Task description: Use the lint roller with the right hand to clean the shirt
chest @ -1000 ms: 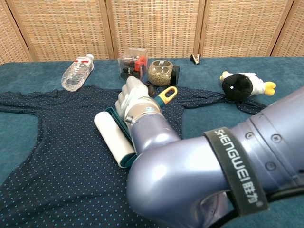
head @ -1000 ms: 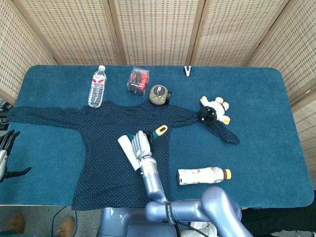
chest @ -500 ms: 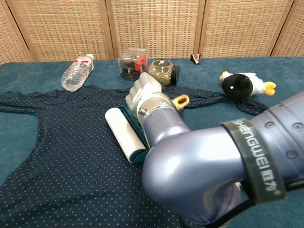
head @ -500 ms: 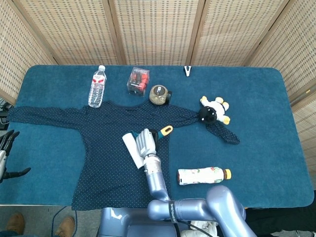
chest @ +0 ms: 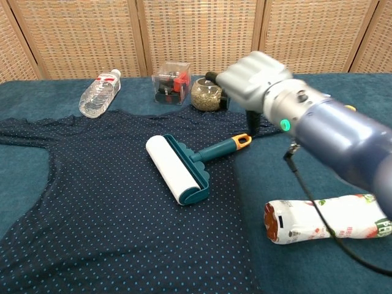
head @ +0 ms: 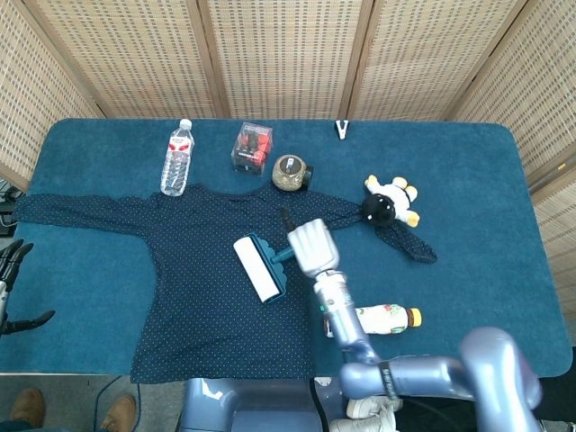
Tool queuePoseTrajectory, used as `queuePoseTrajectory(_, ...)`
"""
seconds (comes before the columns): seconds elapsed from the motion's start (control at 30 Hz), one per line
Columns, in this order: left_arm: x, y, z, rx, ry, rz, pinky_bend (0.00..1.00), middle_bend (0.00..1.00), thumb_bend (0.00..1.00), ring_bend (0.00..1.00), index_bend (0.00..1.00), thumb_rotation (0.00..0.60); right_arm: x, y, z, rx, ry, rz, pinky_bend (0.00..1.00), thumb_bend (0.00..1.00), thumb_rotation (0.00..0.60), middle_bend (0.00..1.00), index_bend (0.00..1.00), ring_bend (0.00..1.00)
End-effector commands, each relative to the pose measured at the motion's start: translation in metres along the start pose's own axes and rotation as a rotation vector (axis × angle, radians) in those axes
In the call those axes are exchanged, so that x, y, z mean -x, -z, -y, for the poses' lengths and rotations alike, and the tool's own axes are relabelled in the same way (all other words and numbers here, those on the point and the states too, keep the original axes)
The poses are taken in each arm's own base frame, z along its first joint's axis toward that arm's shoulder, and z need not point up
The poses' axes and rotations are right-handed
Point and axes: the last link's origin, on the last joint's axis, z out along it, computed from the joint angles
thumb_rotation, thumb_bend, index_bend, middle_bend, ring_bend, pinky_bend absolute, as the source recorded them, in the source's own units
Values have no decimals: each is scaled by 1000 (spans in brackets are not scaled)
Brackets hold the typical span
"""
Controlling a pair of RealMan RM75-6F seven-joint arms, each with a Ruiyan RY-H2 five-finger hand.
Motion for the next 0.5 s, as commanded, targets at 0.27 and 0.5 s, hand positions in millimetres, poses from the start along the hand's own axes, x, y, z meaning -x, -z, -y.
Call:
queuePoseTrajectory(0.27, 0, 14, -8, 67, -8, -54, 0, 0, 0, 0, 0, 600, 27, 99, -130, 68, -335, -9, 0, 0, 600, 0, 0, 0)
queuePoseTrajectory(0.5, 7, 26, -18, 123, -32, -74, 0, 0, 0, 0, 0, 600, 38, 178, -172, 185, -474, -31, 0, 0, 600, 0, 0, 0)
